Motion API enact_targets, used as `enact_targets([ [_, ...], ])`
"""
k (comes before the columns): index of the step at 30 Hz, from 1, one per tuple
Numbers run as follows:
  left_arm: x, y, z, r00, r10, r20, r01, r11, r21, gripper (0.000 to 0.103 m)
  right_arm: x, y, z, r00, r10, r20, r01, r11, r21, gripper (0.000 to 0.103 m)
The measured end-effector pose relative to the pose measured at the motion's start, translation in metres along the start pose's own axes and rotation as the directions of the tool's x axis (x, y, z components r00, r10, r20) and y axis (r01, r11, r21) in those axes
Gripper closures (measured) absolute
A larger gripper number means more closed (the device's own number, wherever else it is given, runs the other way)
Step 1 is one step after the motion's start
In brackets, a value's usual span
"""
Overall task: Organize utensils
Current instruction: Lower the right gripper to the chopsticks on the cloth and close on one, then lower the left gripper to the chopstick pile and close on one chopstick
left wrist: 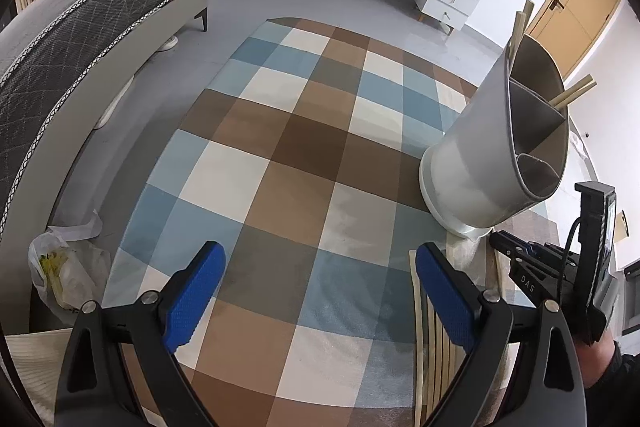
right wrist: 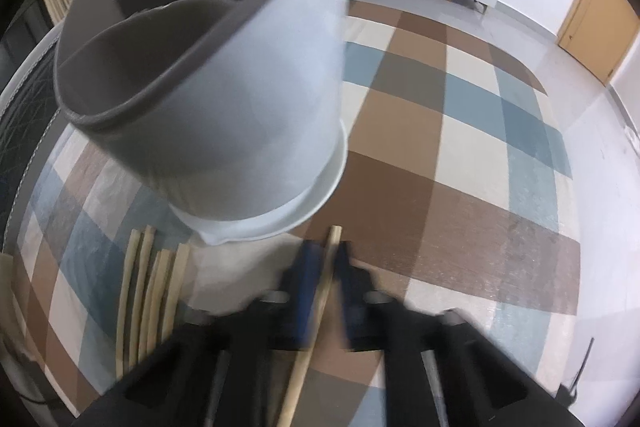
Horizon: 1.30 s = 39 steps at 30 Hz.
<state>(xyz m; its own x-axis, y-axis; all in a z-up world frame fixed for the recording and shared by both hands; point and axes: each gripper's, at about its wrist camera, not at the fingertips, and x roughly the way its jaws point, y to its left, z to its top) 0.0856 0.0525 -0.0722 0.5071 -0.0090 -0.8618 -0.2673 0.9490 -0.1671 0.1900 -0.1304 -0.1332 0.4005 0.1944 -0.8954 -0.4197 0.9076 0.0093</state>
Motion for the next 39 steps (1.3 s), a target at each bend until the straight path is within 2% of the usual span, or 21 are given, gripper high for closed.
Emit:
enact_targets([
  [4,0.003,-0.005,-0.004,1.0,-0.017,-0.016,0.017,0.999,0.028,0.01,-0.007,-0.003,-0.006,0.999,0.043,0.007,-0.043,0.997,0.058,0.099],
  [9,0.012,-0.02,-0.016,0.997,-0.046,-0.063,0.051,0.995,0.085,0.01,-0.037,-0.019,-0.008,0.993,0.093,0.078,-0.106,0.978,0.179,0.099],
  [13,0.021,-0.033,-0.028,0.993,-0.043,-0.114,0.058,0.989,0.133,0.01,-0.067,-0.03,-0.013,0.978,0.143,0.15,-0.18,0.945,0.274,0.099],
  [20,0.043,-0.049,-0.042,0.981,-0.01,-0.196,0.043,0.985,0.165,0.01,-0.103,-0.044,-0.042,0.939,0.238,0.246,-0.325,0.848,0.419,0.099],
  [24,0.049,-0.057,-0.044,0.979,0.025,-0.203,0.012,0.983,0.181,0.01,-0.114,-0.047,-0.054,0.927,0.249,0.281,-0.355,0.825,0.44,0.099],
  [26,0.056,-0.061,-0.045,0.97,0.11,-0.216,-0.062,0.974,0.22,0.01,-0.118,-0.049,-0.061,0.923,0.251,0.292,-0.366,0.811,0.457,0.099],
  [29,0.06,-0.06,-0.047,0.968,0.131,-0.215,-0.083,0.972,0.222,0.01,-0.123,-0.05,-0.067,0.917,0.25,0.311,-0.377,0.796,0.474,0.099],
  [33,0.063,-0.06,-0.044,0.962,0.164,-0.22,-0.113,0.968,0.224,0.01,-0.129,-0.05,-0.067,0.914,0.239,0.327,-0.375,0.804,0.461,0.099],
  [39,0.065,-0.06,-0.039,0.962,0.163,-0.218,-0.116,0.97,0.212,0.01,-0.128,-0.059,-0.07,0.913,0.224,0.34,-0.378,0.778,0.502,0.099],
])
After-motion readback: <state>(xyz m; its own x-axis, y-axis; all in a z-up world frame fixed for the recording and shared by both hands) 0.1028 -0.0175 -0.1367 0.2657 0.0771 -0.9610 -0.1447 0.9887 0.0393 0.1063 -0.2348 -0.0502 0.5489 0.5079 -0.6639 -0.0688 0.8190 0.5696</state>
